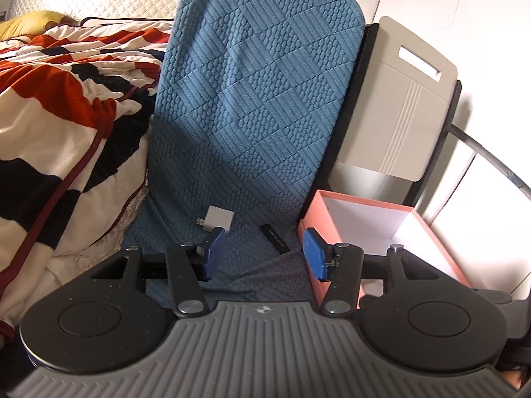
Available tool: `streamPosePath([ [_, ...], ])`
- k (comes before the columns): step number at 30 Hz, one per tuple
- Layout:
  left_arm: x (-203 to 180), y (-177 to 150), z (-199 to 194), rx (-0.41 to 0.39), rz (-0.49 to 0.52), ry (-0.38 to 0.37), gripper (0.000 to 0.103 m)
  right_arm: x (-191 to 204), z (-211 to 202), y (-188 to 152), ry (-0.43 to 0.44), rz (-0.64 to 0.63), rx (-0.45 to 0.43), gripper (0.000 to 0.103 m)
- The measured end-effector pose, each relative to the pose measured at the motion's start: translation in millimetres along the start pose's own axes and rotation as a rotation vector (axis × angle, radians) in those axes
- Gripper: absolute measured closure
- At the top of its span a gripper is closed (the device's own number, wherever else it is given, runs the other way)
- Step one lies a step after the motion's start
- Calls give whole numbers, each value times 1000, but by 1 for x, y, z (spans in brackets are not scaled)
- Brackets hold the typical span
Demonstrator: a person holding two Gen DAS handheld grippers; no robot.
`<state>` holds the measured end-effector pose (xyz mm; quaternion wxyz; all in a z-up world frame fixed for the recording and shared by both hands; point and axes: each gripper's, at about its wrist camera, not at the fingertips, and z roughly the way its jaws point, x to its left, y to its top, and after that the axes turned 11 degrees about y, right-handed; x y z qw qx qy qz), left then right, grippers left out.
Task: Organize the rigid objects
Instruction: 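Move the left gripper to the white charger while the right gripper approaches the black stick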
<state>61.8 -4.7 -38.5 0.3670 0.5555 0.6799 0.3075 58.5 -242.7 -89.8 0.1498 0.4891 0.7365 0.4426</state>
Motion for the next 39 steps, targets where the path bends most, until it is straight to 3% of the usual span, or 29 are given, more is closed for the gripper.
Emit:
streamPosePath([
  [12,13,-5,37,27,14,22,45,16,26,-16,-1,-1,58,63],
  [22,23,-6,122,125,54,29,45,9,90,-12,-28,-22,77,63],
  [27,32,11,147,117,70,30,45,4,107,-5,-20,-14,93,63],
  [33,42,21,187,185,37,22,45,-1,135,1,-38,-14,118,63],
  [39,45,37,212,144,65,51,44,-3,164,17,-36,-28,121,63],
])
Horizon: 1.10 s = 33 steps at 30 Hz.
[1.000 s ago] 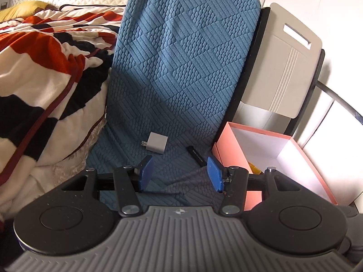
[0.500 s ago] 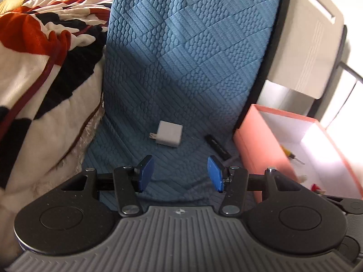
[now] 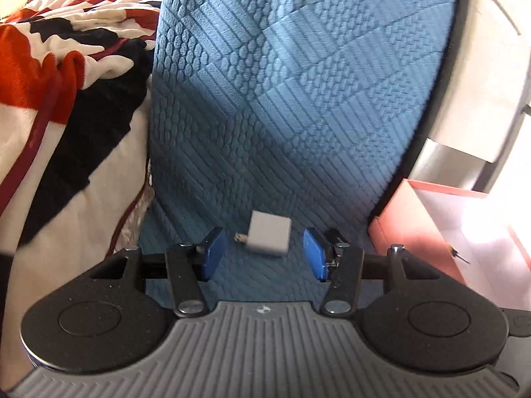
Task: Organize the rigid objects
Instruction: 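Move the left gripper to the white charger while the right gripper approaches the black stick, then grasp the white charger with the left gripper while the right gripper grasps the black stick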
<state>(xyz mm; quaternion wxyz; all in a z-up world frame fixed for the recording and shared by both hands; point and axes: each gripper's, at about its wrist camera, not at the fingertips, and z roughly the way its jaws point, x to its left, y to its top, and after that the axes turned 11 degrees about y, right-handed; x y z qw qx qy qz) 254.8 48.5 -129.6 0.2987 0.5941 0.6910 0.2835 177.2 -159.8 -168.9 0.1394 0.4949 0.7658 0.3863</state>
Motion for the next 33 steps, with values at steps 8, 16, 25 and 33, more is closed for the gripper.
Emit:
streamPosePath([
  [8,3,8,46,81,4,6,45,-4,34,23,16,-1,-16,63],
  [16,-3,16,79,134,33,-3,45,-15,64,21,-26,5,26,63],
  [25,12,27,108,193,-8,4,45,-35,80,26,-47,39,50,45],
  [33,23,30,124,209,-54,-21,45,-47,85,29,-28,70,50,36],
])
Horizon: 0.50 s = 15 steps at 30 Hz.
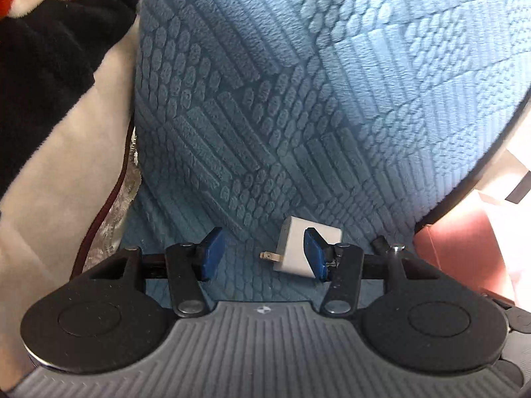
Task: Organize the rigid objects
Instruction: 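Grasp the white charger with the left gripper while the right gripper grasps the black stick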
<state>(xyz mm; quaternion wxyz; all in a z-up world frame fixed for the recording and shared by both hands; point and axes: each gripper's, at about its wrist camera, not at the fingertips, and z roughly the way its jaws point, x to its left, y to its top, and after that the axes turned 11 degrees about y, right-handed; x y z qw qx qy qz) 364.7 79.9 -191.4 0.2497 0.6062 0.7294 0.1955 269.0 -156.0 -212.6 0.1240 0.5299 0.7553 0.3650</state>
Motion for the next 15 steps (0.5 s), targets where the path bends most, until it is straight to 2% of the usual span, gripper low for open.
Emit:
streamPosePath([
  [3,3,3,5,-3,-12,3,45,-2,3,4,-2,-18,-23,37],
  [5,6,5,8,2,-30,0,45,-6,10,6,-14,-23,-24,46],
  [8,9,5,11,1,-51,-19,45,-11,18,9,-23,-14,-9,49],
  [15,-3,1,19,4,-17,-57,45,-18,31,17,-93,-54,-5,52],
])
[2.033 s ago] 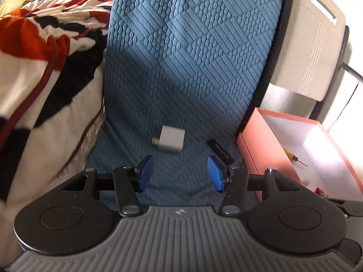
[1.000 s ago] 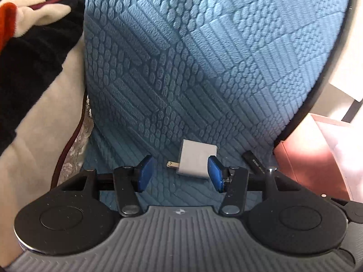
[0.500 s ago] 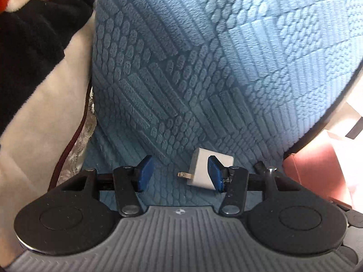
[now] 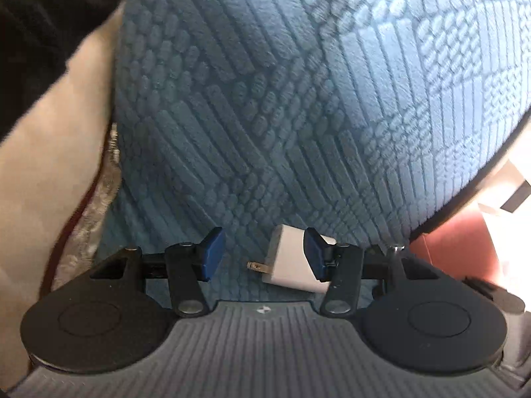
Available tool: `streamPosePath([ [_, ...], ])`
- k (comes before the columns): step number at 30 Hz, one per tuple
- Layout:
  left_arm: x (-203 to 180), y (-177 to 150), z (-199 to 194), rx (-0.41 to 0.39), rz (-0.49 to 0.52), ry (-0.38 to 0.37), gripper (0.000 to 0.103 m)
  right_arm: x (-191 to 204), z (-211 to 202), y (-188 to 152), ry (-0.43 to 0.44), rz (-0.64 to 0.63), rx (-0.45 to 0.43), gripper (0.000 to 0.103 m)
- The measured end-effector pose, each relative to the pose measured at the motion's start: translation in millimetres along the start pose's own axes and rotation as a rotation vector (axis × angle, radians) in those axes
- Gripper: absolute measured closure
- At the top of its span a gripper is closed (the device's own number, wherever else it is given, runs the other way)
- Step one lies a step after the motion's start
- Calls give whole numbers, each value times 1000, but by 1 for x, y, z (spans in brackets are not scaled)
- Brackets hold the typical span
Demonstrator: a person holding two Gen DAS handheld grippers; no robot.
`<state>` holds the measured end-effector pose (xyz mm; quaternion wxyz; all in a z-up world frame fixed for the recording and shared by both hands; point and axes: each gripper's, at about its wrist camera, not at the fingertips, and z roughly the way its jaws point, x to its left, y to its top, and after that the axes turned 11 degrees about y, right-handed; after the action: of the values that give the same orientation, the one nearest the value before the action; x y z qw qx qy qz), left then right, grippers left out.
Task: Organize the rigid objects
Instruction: 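Grasp the white charger with the left gripper while the right gripper grasps the black stick, then lift the white charger with the left gripper while the right gripper lifts the black stick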
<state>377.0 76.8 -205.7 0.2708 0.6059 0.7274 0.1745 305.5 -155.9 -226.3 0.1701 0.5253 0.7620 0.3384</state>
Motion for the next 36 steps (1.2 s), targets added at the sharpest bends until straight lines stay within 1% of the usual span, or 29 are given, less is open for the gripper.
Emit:
streamPosePath([
  [2,-6,-2,3,2,26,-3,45,-1,6,2,-21,-14,9,54],
  [4,-13,-5,4,-6,55,8,45,-1,15,3,-47,-51,22,61],
  [8,-19,-7,3,-3,61,0,45,-9,29,5,-78,-31,56,61],
  [12,-27,-10,1,-10,69,-5,45,-11,33,5,-77,-28,47,61],
  [14,-29,-12,2,-5,69,-8,45,-14,36,7,-65,-14,50,73],
  [21,-28,-13,0,-6,68,-16,45,-25,33,18,-33,32,68,75],
  [24,-26,-10,1,-7,69,-9,45,-25,26,13,-28,42,68,75],
  [27,-30,-8,4,-14,77,-1,45,-18,20,11,-11,54,76,75],
  [31,-37,-8,8,-15,100,3,44,-8,4,5,4,36,78,75],
  [34,-45,-9,12,-21,126,23,39,-4,-4,2,40,58,82,75],
  [36,-49,-9,14,-20,139,17,39,1,-12,-4,53,67,88,75],
])
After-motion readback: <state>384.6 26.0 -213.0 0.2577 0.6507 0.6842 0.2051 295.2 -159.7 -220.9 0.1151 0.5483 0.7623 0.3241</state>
